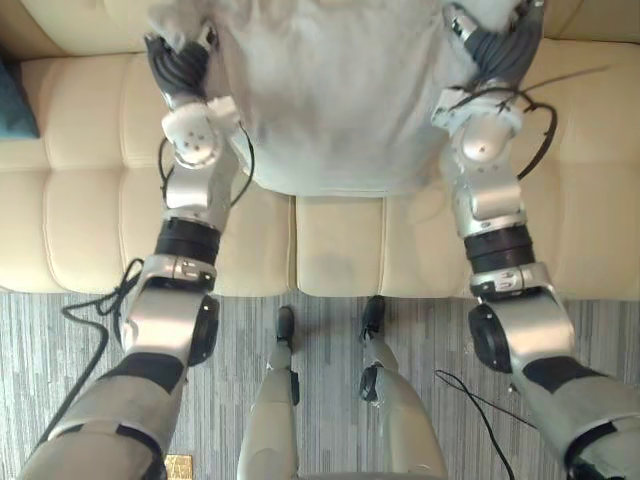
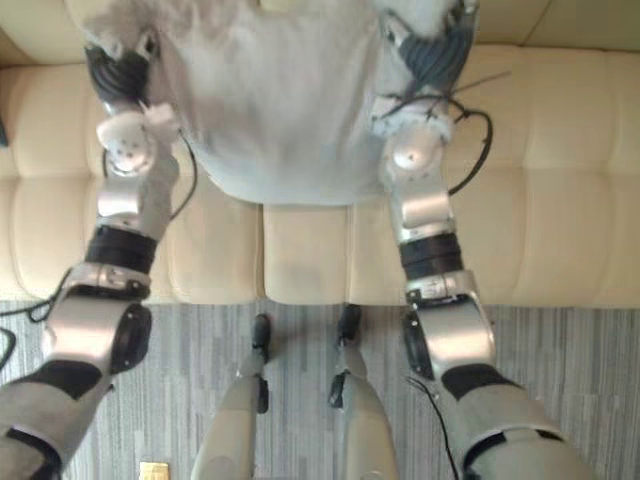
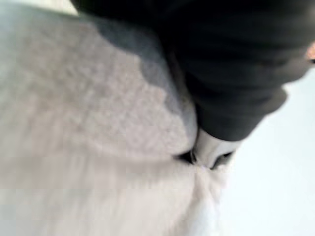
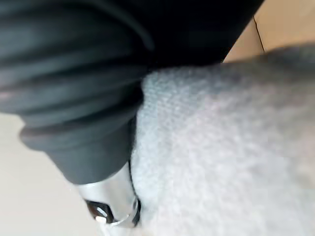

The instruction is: Pick up cushions and gather them together orderly.

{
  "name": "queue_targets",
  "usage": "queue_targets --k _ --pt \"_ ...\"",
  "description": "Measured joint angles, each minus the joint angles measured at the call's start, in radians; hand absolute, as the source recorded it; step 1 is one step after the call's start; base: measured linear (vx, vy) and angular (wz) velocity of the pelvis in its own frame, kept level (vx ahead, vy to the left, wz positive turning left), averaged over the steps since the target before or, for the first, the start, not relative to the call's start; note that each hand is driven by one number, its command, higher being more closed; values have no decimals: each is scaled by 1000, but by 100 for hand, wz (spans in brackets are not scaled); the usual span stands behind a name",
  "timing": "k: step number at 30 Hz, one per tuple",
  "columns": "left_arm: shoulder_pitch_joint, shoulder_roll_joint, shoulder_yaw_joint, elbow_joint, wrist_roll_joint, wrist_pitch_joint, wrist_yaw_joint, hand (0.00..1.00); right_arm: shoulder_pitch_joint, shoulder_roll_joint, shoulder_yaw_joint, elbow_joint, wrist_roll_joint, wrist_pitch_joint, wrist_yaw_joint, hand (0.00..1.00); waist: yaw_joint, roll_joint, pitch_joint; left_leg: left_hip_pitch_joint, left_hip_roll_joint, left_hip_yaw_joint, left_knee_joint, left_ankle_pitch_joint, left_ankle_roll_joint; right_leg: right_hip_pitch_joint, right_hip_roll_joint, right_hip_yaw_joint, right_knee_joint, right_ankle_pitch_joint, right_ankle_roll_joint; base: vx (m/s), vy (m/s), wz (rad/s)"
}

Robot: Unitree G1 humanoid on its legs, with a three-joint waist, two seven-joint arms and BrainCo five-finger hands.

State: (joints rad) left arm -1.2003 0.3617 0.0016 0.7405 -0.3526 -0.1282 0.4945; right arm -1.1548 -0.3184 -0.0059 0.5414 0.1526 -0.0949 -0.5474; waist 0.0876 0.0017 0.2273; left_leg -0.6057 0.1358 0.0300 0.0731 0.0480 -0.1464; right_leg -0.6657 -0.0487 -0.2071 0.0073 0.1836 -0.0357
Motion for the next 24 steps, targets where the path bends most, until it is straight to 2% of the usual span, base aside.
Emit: queue_targets --k 7,10,14,15,17,19,20,22,23,24 --pt "-50 74 9 59 -28 27 -69 0 -93 -87 -18 152 175 7 56 0 -3 0 0 3 8 -13 -24 11 -6 9 0 -22 -10 4 2 19 24 6" --pt "-43 113 85 56 -52 33 -68 0 -92 -128 -63 155 257 16 76 0 -5 -1 16 41 9 -13 -24 11 -7 52 0 -25 -15 3 3 42 54 6" --pt "71 129 178 -59 -116 28 -67 0 6 -158 -111 65 328 16 93 0 -5 -2 16 84 6 -13 -37 11 -7 107 1 -25 -47 3 3 53 41 3" --pt "198 134 210 -148 -122 25 -67 0 124 -167 -125 -14 329 15 103 0 -6 -2 16 111 7 -11 -39 10 -6 132 4 -24 -48 2 4 72 44 -3" --pt "300 133 217 -197 -121 24 -68 0 226 -177 -134 -64 327 15 116 0 -6 -2 16 133 7 -11 -42 10 -6 153 4 -22 -49 0 7 70 43 -2" --pt "517 90 218 -266 -121 13 -87 0 460 -169 -151 -166 320 15 158 0 -5 -2 16 186 6 -9 -60 10 -6 198 7 -14 -49 -7 15 92 61 -2" --pt "567 72 215 -278 -121 11 -95 0 509 -158 -151 -183 317 15 170 0 -6 -2 16 197 4 -9 -62 10 -6 208 7 -12 -49 -9 18 97 73 -2" --pt "780 -41 173 -328 -121 10 -137 0 720 -76 -152 -260 314 15 219 0 -7 -4 15 251 1 -10 -70 7 -2 257 6 1 -49 -22 25 66 56 0" --pt "832 -68 152 -339 -121 10 -149 0 767 -48 -151 -274 308 15 231 0 -7 -4 15 263 -1 -9 -70 5 1 269 6 2 -49 -26 25 42 43 2" --pt "927 -114 106 -343 -121 10 -193 0 857 5 -151 -292 275 15 268 0 -7 -4 13 286 -3 -9 -70 -6 12 294 5 7 -49 -42 25 32 48 1"
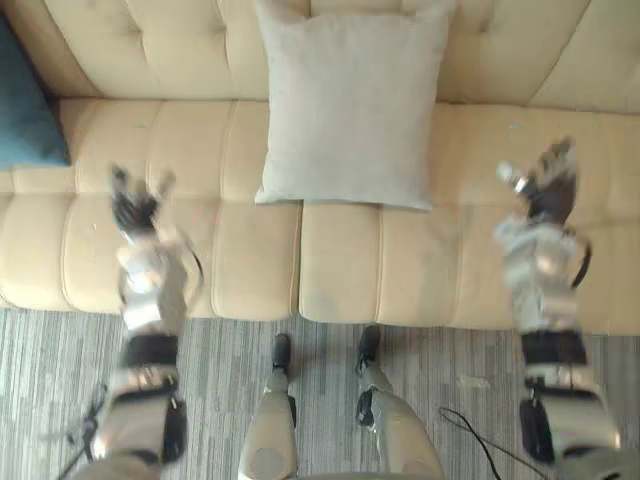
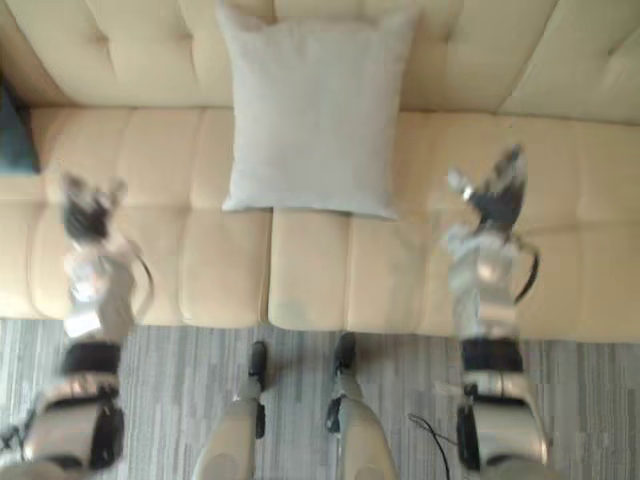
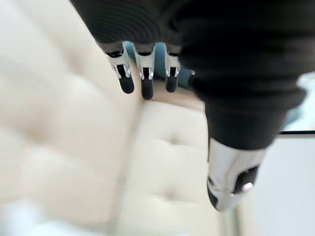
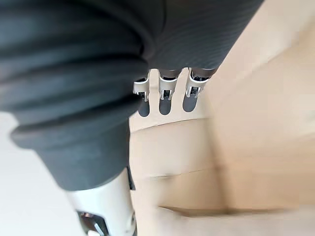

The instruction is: Pick up cushions and gather them together orderly.

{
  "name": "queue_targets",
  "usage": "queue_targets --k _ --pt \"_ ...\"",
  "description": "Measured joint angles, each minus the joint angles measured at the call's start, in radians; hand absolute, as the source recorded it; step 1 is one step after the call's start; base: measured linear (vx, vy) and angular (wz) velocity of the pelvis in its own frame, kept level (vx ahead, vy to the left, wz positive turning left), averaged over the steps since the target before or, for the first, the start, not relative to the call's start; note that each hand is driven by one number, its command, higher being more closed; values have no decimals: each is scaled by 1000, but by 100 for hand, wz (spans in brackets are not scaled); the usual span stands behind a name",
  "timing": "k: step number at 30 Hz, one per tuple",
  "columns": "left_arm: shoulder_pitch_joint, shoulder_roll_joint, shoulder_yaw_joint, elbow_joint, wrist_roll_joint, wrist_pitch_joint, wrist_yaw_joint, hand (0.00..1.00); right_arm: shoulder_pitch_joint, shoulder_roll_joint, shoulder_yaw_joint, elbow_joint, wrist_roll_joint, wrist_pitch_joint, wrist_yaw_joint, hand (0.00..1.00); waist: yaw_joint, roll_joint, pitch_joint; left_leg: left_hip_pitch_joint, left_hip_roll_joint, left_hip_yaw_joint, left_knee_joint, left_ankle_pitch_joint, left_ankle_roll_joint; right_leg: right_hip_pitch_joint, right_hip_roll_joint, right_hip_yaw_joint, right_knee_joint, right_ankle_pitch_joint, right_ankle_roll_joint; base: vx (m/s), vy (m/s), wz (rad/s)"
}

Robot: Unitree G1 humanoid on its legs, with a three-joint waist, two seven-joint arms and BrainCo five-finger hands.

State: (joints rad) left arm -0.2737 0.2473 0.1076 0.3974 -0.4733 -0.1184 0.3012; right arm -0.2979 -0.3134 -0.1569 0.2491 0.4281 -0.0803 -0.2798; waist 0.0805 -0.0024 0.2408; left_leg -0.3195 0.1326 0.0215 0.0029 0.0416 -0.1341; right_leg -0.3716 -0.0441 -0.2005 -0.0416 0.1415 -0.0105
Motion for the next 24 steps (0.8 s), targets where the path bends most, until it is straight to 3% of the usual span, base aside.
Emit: queue_targets --k 4,8,17,24 --pt "237 -144 -60 49 10 17 -150 0 264 180 0 13 -133 1 92 0 7 -6 -18 61 -1 3 2 -28 10 60 4 7 -2 -20 14 4 9 0" --pt "332 -197 -19 214 64 41 -191 0 394 275 -5 163 -194 5 128 0 6 -10 -87 108 -3 19 3 -39 18 115 3 12 -27 -21 17 13 27 -7" --pt "386 -258 110 473 304 77 -212 0 458 313 -50 455 -272 34 181 0 2 1 -219 250 -4 71 2 -84 6 238 1 50 -47 -30 33 38 28 -16" --pt "384 -266 110 520 438 84 -191 0 457 313 -78 560 -284 53 187 0 2 -5 -248 316 -6 100 -1 -101 8 294 -1 74 -46 -38 40 38 15 -10"
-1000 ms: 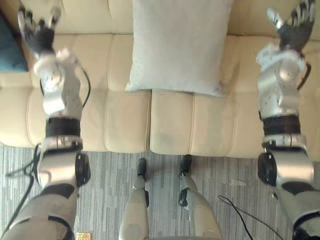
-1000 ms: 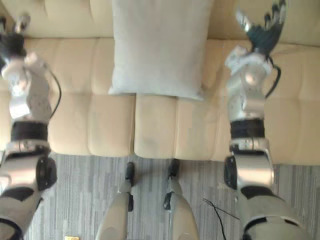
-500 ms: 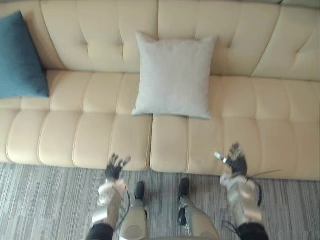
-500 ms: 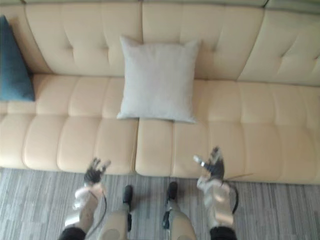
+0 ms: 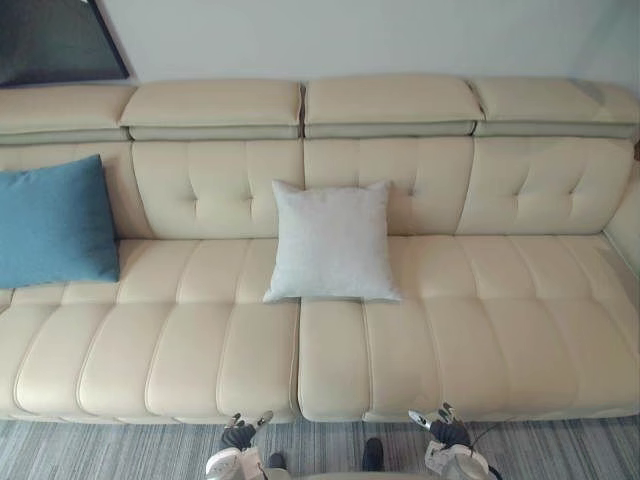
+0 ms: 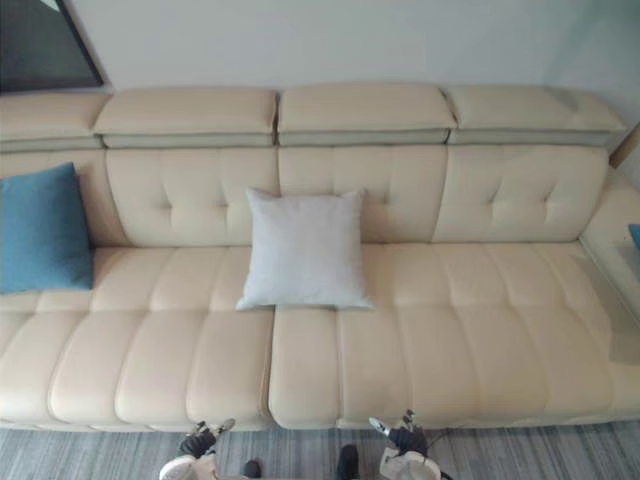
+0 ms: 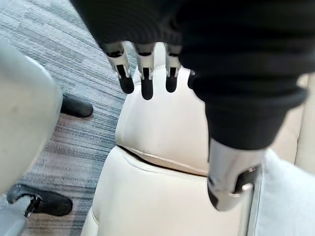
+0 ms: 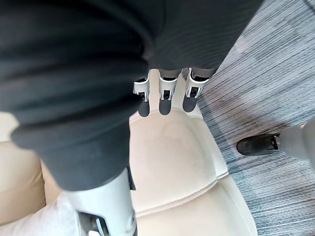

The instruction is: Pick up cushions and gather them together orderly.

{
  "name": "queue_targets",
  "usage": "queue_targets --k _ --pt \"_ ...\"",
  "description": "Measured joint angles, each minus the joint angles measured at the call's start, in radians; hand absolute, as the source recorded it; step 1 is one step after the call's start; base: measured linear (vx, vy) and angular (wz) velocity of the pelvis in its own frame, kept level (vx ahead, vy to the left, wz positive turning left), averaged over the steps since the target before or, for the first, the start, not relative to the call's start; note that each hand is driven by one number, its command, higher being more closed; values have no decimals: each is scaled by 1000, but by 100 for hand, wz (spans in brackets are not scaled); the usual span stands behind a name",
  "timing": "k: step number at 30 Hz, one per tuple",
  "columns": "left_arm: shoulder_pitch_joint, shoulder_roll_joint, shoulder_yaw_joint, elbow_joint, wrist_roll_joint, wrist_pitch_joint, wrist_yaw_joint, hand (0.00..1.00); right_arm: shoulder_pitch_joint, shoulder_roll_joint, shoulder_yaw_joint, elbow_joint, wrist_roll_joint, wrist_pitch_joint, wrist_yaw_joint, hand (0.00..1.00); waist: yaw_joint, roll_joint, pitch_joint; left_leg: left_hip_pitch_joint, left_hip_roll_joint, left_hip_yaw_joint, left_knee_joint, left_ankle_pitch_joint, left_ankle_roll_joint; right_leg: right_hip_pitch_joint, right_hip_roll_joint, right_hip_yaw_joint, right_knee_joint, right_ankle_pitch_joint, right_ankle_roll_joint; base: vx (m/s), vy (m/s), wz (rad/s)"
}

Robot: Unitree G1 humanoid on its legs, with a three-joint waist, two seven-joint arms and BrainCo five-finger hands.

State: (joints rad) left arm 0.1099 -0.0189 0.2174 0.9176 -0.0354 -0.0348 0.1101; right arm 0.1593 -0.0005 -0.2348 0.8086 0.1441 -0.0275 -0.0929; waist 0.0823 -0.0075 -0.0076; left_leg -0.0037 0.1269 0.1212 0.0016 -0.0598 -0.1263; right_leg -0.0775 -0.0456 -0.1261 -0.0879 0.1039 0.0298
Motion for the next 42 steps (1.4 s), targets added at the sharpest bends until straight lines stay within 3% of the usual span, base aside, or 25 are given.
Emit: queue_targets --k 5,8,9,10,11,12,13,14,15,16,17,19,20,22,23,24,25,29,34,38,42 --pt "-3 2 -1 23 48 1 1 0 4 1 3 43 -66 17 3 0 0 2 4 40 -5 22 13 -14 5 5 -8 22 61 -30 21 35 30 -14" --pt "-15 6 0 22 54 3 12 0 -9 2 4 46 -67 20 -4 0 -4 -4 25 31 -6 36 85 -42 24 -36 -27 26 191 -74 39 -35 39 -8" --pt "-13 -4 2 13 55 3 23 0 -21 -2 8 50 -67 20 -6 0 0 15 24 -1 8 38 89 -38 32 -65 -31 24 246 -106 56 0 0 0" --pt "-15 -4 3 9 56 3 23 0 -32 0 7 55 -67 21 -6 0 0 10 28 -1 8 38 90 -35 31 -89 -45 7 354 -153 36 -50 -5 21" --pt "-13 -1 2 5 59 4 23 0 -37 6 8 71 -67 20 -6 0 -3 7 39 -3 2 23 92 -25 30 -117 -86 -36 619 -266 42 -5 -57 42" --pt "-6 7 2 -14 61 3 24 0 -37 14 9 87 -67 21 -5 0 -1 -19 33 -9 -6 7 99 -18 29 -79 -131 -38 751 -315 69 -21 -95 47" --pt "-3 11 4 -19 61 3 25 0 -38 18 10 87 -67 21 -6 0 2 -28 32 -17 -10 5 111 -18 29 -66 -144 -37 760 -315 66 9 -175 33" --pt "-3 24 2 -22 61 2 33 0 -56 29 12 90 -66 20 -6 0 12 -50 31 -57 -16 6 159 -16 25 -38 -149 -25 697 -346 93 -52 -205 -1" --pt "-17 19 1 -23 61 5 43 0 -81 27 11 90 -66 19 -10 0 25 -34 39 -88 8 12 188 -7 15 -18 -113 -41 617 -350 86 -66 -193 -11" --pt "-17 10 0 -22 61 5 43 0 -89 27 11 90 -66 18 -12 0 29 -23 44 -94 17 13 190 -4 13 -2 -102 -44 588 -350 85 -147 -203 -16" --pt "-22 -6 -2 -17 61 5 45 0 -120 17 12 90 -65 15 -22 0 30 12 69 -119 43 7 188 10 -6 30 -70 -79 493 -353 79 -141 -154 2" --pt "-34 -13 -4 -8 61 5 45 0 -132 6 13 90 -64 15 -32 0 29 35 86 -142 55 3 172 46 -16 24 -55 -103 459 -350 72 -173 -139 13" --pt "-37 -16 -4 -3 61 4 45 0 -132 4 14 92 -63 15 -34 0 28 35 92 -144 56 4 162 61 -16 24 -54 -115 454 -349 66 -231 -130 26" --pt "-39 -13 -1 -1 60 4 44 0 -133 -1 15 124 -63 20 -43 0 24 30 95 -135 56 8 90 142 -6 26 -54 -159 399 -325 14 -215 -85 21" --pt "-40 -12 0 -1 60 4 43 0 -133 0 15 125 -63 21 -44 0 24 29 96 -135 58 8 90 139 -5 26 -55 -162 395 -323 10 -157 -32 -8" --pt "-41 -10 2 -4 60 4 42 0 -137 -5 15 126 -63 21 -44 0 26 21 100 -136 53 22 116 109 14 28 -63 -183 371 -326 -24 -146 -12 -30" --pt "-41 -5 2 -2 61 6 42 0 -143 -13 13 125 -63 21 -45 0 25 18 102 -136 49 27 169 58 28 22 -75 -186 364 -320 -28 -181 12 -32" --pt "-43 2 9 -4 42 7 43 0 -125 -5 11 126 -64 29 -44 0 18 -5 112 -98 13 13 227 -45 16 19 -99 -135 363 -307 9 -175 174 -14" --pt "-18 28 31 -14 34 20 43 0 -105 42 11 129 -64 38 -32 0 16 -44 88 -46 -49 64 150 -50 18 42 -113 -31 237 -217 44 -73 187 -42" --pt "-18 29 30 0 36 22 40 0 -70 41 -11 127 -64 38 -29 0 8 -38 77 -23 -67 77 134 -53 22 64 -114 9 195 -193 50 33 89 -20" --pt "-14 13 29 39 48 26 33 0 -63 39 -62 128 -61 37 -26 0 5 -11 45 6 -55 143 125 -60 35 58 -87 90 162 -162 53 109 26 -49"
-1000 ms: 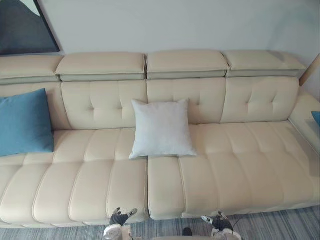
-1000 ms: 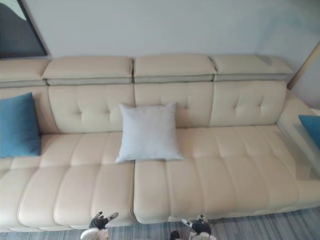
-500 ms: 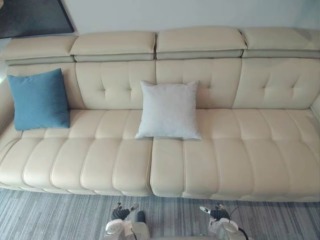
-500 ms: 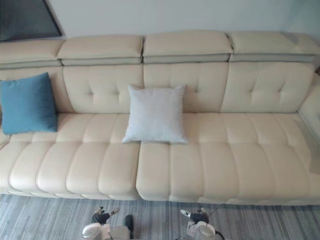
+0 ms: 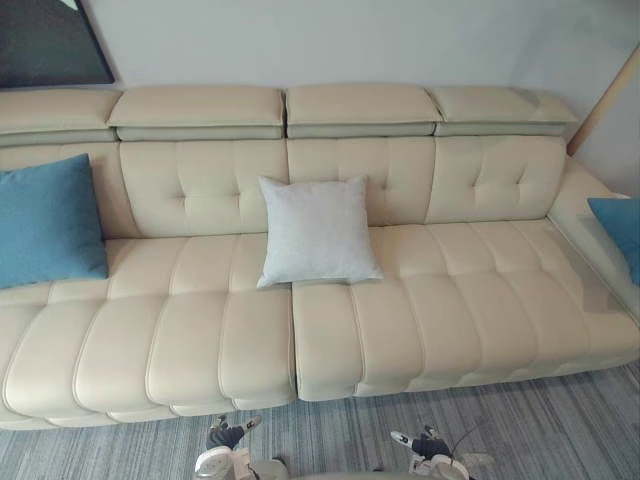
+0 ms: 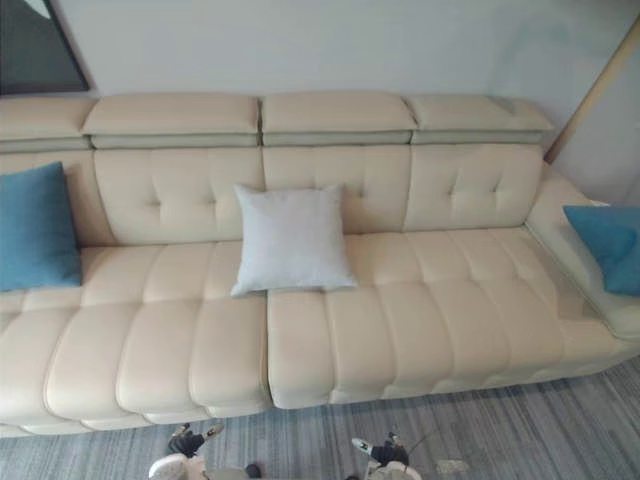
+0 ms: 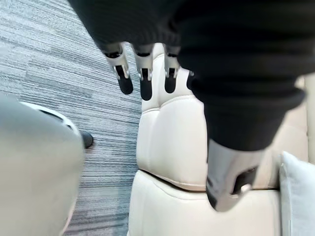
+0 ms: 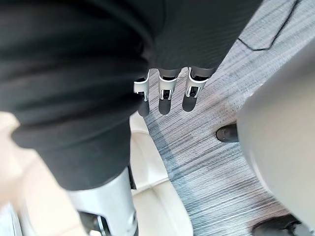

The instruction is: Pick up cushions and gather them together orderly.

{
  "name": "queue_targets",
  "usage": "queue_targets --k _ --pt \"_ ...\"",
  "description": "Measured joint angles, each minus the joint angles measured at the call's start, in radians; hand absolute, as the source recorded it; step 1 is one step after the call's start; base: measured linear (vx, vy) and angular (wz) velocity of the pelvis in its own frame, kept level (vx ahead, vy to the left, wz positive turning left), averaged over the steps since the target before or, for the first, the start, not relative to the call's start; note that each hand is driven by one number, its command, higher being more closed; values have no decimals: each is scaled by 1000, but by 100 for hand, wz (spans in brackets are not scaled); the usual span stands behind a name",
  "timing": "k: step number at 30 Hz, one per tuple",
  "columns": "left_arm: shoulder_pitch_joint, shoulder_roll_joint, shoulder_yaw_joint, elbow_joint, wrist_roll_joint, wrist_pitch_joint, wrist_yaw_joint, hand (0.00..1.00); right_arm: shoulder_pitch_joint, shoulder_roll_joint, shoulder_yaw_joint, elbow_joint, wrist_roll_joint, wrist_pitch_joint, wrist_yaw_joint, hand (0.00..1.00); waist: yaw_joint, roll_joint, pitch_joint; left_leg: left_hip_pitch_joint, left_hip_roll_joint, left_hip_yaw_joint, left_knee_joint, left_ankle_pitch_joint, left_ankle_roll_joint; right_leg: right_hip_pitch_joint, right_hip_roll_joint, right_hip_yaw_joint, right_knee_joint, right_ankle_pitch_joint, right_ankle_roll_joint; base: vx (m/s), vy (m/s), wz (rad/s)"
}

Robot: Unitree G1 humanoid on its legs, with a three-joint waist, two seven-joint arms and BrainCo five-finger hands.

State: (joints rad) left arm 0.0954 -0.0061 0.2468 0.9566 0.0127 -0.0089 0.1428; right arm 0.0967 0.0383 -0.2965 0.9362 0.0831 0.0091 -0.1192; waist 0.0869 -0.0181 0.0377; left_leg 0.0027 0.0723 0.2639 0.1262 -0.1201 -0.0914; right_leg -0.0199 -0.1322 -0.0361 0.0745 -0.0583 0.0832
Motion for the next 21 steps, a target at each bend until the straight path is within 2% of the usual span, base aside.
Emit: queue_targets --k 4,5,6,7,8,9,10,11,12,14,15,16,17,18,19,20,21 --pt "-7 -8 -1 19 9 4 -18 0 -7 -1 -33 2 7 -1 2 0 -2 20 -11 0 28 59 31 -21 10 -45 41 115 -26 39 -13 147 6 -102" --pt "-7 -8 -1 19 9 4 -19 0 -16 -3 -37 8 7 -1 1 0 -3 24 -12 1 38 62 37 -28 13 -68 61 118 -31 73 -20 125 -59 -171" --pt "-11 -6 -2 28 7 3 -18 0 -48 -12 -36 32 4 -5 2 0 0 31 -11 -1 67 99 37 -31 24 -112 108 36 -44 160 -70 103 -74 -187" --pt "-11 -5 -4 34 7 3 -18 0 -58 -17 -35 40 4 -6 2 0 3 35 -11 -1 78 114 36 -31 27 -119 120 -13 -65 192 -102 60 -95 -200" --pt "-15 -2 -15 38 6 5 -19 0 -85 -24 -36 48 4 -4 0 0 6 50 -1 7 103 142 29 -31 30 -122 115 -187 -79 175 -159 55 -155 -167" --pt "-24 16 -53 38 4 6 -19 0 -93 -47 -50 76 -3 -1 -2 0 -4 34 11 48 74 195 20 -38 20 -112 55 -509 7 36 -181 40 -146 -145" --pt "-28 19 -62 40 3 7 -18 0 -91 -57 -55 82 -3 -2 -3 0 -7 40 15 57 74 202 25 -39 19 -101 54 -505 9 43 -169 29 -100 -101" --pt "-36 23 -78 37 3 6 -19 0 -85 -74 -56 83 -3 -4 -5 0 -22 47 27 72 68 202 43 -43 16 -82 63 -490 6 59 -160 -27 11 -59" --pt "-36 26 -88 35 1 -1 -19 0 -77 -89 -54 84 -3 -4 -6 0 -27 54 31 69 69 200 79 -46 15 -82 70 -437 -2 54 -149 -11 -11 -97" --pt "-35 35 -90 36 -1 -3 -19 0 -76 -95 -53 98 -2 -4 -5 0 -26 54 49 30 109 190 233 -60 3 -83 79 -383 -18 36 -135 -14 -51 -100" --pt "-34 33 -87 37 -2 1 -18 0 -77 -94 -54 101 3 -4 -6 0 -27 67 60 -35 158 157 404 -71 15 -73 102 -370 -25 33 -138 -4 -116 -66" --pt "-37 29 -75 30 -12 1 -17 0 -58 -95 -54 100 7 -3 -10 0 -28 85 87 -105 217 90 609 -45 63 -43 136 -365 -27 26 -151 5 -97 -55" --pt "-38 22 -65 20 -18 0 -20 0 -49 -96 -56 98 10 -4 -11 0 -24 91 95 -130 228 55 673 -20 102 -30 147 -355 -23 21 -158 44 -104 -61" --pt "-35 20 -70 0 -19 -4 -19 0 -46 -94 -52 95 29 -3 -19 0 -16 86 103 -187 220 -37 781 25 138 -13 164 -317 -15 9 -174 45 -24 -63" --pt "-33 20 -70 -5 -18 -4 -17 0 -49 -94 -52 87 37 -2 -22 0 -9 84 104 -202 196 -81 805 -1 111 -15 166 -296 -2 2 -183 85 -24 -90" --pt "-34 16 -72 -13 -18 -2 -17 0 -56 -91 -54 62 38 -3 -24 0 -7 79 106 -225 141 -132 786 -56 75 -19 167 -252 1 -2 -178 92 2 -110" --pt "-33 11 -76 -27 -25 -2 -16 0 -64 -88 -55 58 38 -6 -24 0 -1 72 109 -248 87 -166 706 -101 56 -25 168 -207 -10 -2 -175 96 4 -113"
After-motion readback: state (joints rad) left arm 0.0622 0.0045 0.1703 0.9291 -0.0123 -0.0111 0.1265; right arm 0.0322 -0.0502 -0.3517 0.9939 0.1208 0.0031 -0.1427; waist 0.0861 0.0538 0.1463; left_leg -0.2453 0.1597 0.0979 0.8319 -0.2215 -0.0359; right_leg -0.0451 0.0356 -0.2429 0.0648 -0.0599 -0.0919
